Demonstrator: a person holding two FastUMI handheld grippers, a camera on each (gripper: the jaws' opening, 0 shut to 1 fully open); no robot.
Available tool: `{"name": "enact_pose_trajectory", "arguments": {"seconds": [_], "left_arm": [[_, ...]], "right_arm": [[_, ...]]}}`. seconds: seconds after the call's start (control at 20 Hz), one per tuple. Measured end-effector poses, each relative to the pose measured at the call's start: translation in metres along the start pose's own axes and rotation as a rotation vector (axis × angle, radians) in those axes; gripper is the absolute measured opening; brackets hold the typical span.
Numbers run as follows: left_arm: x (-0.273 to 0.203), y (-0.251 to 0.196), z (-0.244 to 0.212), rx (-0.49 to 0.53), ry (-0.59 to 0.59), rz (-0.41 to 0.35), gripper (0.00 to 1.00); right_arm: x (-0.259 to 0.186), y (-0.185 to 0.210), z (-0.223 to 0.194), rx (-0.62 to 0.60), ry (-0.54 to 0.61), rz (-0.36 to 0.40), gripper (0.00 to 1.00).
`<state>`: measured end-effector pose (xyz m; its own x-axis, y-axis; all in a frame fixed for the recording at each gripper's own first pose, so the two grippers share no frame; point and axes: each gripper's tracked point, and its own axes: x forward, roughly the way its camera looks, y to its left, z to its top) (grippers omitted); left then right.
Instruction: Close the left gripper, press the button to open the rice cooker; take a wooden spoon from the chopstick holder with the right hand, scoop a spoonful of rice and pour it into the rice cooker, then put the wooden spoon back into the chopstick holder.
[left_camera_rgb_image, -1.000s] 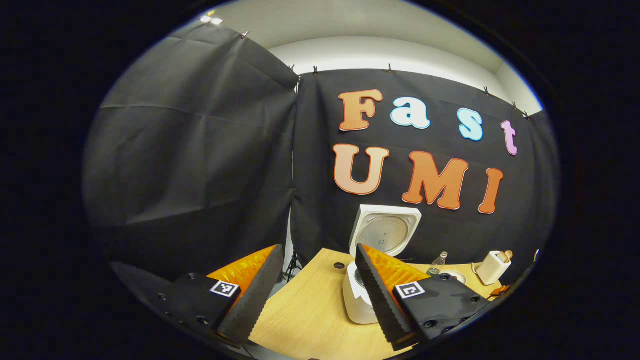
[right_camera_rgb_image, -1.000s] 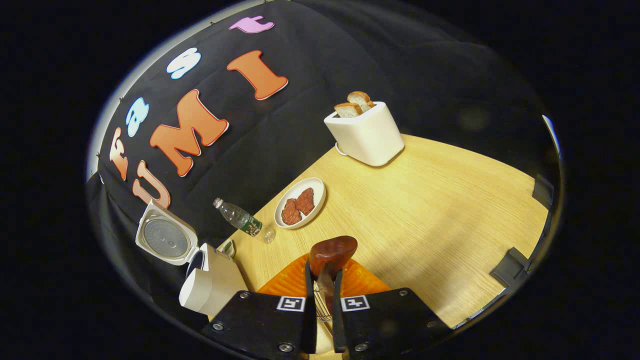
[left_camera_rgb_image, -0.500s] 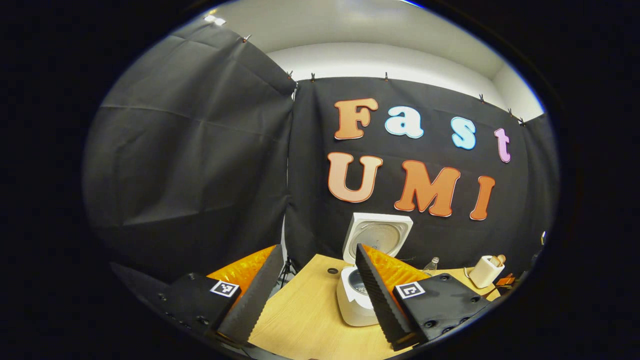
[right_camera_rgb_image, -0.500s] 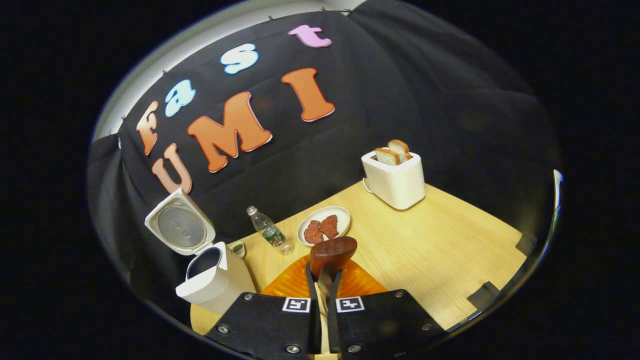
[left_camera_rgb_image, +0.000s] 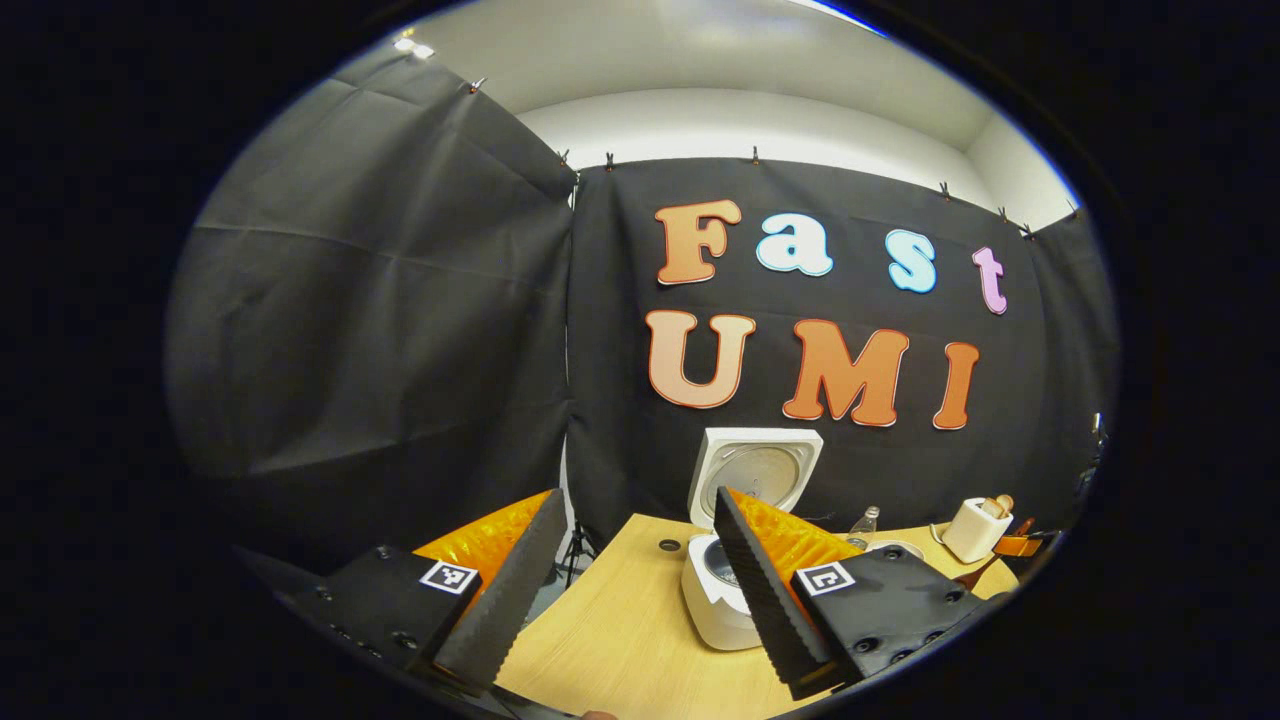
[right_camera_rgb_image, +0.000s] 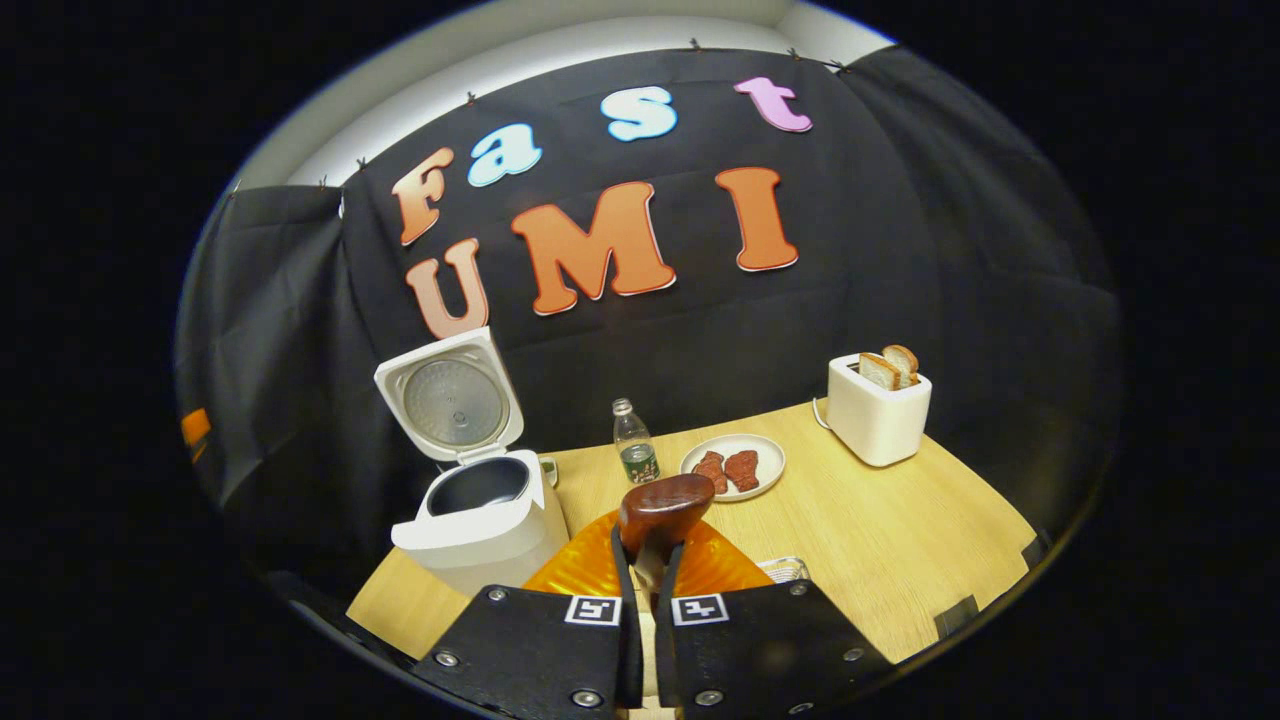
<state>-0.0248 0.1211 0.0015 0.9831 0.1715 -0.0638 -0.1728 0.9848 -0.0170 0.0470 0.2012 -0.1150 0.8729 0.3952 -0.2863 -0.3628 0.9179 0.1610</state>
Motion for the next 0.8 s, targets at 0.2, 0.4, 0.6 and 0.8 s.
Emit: {"name": "enact_pose_trajectory", "arguments": {"seconds": [0.2,0.4,0.6,0.8], "left_arm": [[-0.002,0.006,0.0,0.026,-0.004,0.004,1.0],[-0.002,0.011,-0.003,0.039,0.004,0.0,1.0],[0.002,0.013,-0.006,0.063,0.014,-0.015,0.98],[0.009,0.009,-0.015,0.055,0.04,-0.03,0.98]], "right_arm": [[0.012,0.018,-0.038,-0.12,0.039,-0.007,0.04],[0.026,0.021,-0.065,-0.227,0.058,-0.051,0.04],[0.033,0.021,-0.089,-0.309,0.078,-0.095,0.05],[0.042,0.026,-0.098,-0.355,0.045,-0.115,0.05]]}}
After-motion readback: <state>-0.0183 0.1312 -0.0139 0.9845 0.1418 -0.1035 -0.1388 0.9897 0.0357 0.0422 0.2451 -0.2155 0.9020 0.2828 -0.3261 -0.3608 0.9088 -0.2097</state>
